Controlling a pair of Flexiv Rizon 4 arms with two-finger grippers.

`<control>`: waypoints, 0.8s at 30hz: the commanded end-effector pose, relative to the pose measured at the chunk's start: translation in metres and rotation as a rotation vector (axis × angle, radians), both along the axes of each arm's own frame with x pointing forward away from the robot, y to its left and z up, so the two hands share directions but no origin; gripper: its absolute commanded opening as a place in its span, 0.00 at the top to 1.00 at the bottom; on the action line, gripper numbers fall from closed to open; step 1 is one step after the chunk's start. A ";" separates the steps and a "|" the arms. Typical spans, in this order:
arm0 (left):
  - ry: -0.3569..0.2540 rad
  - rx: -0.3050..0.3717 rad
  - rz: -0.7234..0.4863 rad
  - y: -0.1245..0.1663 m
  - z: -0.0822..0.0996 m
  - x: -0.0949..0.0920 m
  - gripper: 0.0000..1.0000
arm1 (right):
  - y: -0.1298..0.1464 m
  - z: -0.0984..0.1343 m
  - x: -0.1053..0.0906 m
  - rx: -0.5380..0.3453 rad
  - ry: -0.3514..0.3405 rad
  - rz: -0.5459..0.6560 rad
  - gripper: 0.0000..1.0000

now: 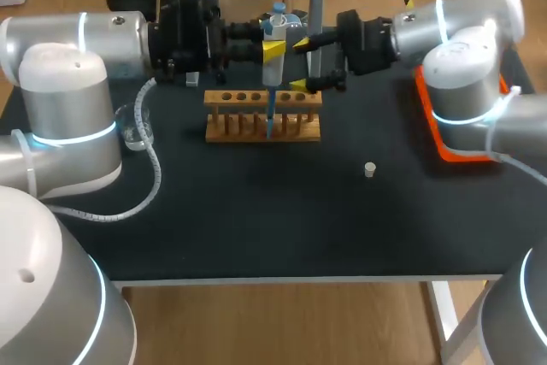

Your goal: Invert the test tube, pick up the pipette, mount the tip to pipette, aspirate from beaker and dispense into the tube, eject the tip, return the pipette, and cap with the stopper.

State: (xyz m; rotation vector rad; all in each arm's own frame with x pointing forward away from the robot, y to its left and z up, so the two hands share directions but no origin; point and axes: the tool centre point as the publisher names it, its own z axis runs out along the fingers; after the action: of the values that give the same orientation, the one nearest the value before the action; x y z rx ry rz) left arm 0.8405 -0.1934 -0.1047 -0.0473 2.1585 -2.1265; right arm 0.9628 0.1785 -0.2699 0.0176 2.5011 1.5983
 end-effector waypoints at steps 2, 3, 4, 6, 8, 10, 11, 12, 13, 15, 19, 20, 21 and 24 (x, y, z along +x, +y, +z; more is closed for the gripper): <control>-0.001 -0.003 -0.001 -0.001 0.000 0.001 1.00 | -0.032 0.024 -0.026 0.087 0.008 -0.001 0.00; -0.001 -0.003 -0.001 -0.001 0.000 0.001 1.00 | -0.035 0.029 -0.032 0.102 0.012 0.002 0.00; -0.001 -0.003 -0.001 -0.001 0.000 0.001 1.00 | -0.039 0.032 -0.037 0.115 0.010 0.000 0.00; -0.001 -0.003 -0.001 -0.001 0.000 0.001 1.00 | -0.045 0.038 -0.048 0.171 0.027 0.007 0.00; -0.001 -0.003 -0.001 -0.001 0.000 0.001 1.00 | -0.050 0.044 -0.059 0.202 0.028 0.003 0.00; -0.001 -0.003 -0.001 -0.001 0.000 0.001 1.00 | -0.053 0.051 -0.070 0.236 0.034 0.013 0.00; -0.001 -0.003 -0.001 -0.001 0.000 0.001 1.00 | -0.055 0.054 -0.075 0.248 0.033 0.017 0.00; -0.001 -0.003 -0.001 -0.001 0.000 0.001 1.00 | -0.056 0.058 -0.080 0.252 0.026 0.018 0.00; -0.001 -0.003 -0.001 -0.001 0.000 0.001 1.00 | -0.058 0.061 -0.084 0.261 0.020 0.020 0.00; -0.001 -0.003 -0.001 -0.001 0.000 0.001 1.00 | -0.060 0.069 -0.093 0.302 0.032 0.023 0.00; -0.001 -0.003 -0.001 -0.001 0.000 0.001 1.00 | -0.060 0.083 -0.108 0.348 0.032 0.028 0.00; -0.001 -0.003 -0.001 -0.001 0.000 0.001 1.00 | -0.059 0.087 -0.111 0.366 0.042 0.035 0.00; -0.001 -0.003 -0.001 -0.001 0.000 0.001 1.00 | -0.058 0.090 -0.114 0.375 0.045 0.040 0.00; -0.001 -0.003 -0.001 -0.001 0.000 0.001 1.00 | -0.050 0.100 -0.123 0.405 0.051 0.057 0.00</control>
State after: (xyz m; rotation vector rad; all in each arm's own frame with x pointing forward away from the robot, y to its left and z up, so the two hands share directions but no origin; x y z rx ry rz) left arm 0.8405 -0.1934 -0.1047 -0.0471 2.1579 -2.1273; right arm 0.8518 0.1298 -0.1749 0.0299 2.1956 2.1217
